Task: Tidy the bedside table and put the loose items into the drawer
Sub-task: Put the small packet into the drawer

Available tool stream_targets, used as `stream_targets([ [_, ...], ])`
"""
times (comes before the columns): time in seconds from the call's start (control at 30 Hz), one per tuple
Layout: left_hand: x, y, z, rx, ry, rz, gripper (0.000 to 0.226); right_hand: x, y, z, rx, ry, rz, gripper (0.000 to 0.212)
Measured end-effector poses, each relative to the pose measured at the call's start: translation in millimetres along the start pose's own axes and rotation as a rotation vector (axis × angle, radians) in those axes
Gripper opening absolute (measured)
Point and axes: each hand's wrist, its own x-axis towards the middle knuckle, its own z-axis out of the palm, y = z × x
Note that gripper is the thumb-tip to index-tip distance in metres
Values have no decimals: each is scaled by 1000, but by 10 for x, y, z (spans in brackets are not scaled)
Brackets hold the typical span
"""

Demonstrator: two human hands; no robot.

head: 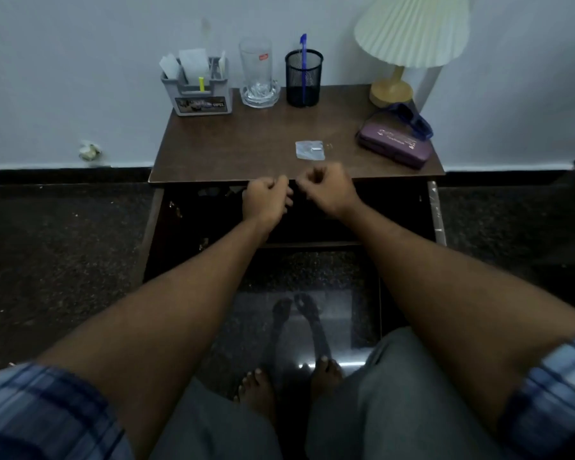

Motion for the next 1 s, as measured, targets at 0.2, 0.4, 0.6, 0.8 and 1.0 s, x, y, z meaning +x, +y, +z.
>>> stream_targets([
  [0.2,112,376,181,143,117,220,15,200,-1,-346,-25,359,55,12],
  [0.4,450,456,266,270,43,202,24,388,92,-390,-160,314,82,33],
  [0.6,764,604,308,520,-102,214,46,594,73,-384,-318,175,75,46],
  [0.8,866,720,339,639,-235,257,42,730,50,-352,-417,94,94,43],
  [1.0,925,634,310,467,-104,233,28,746,49,-343,-321,102,147,29],
])
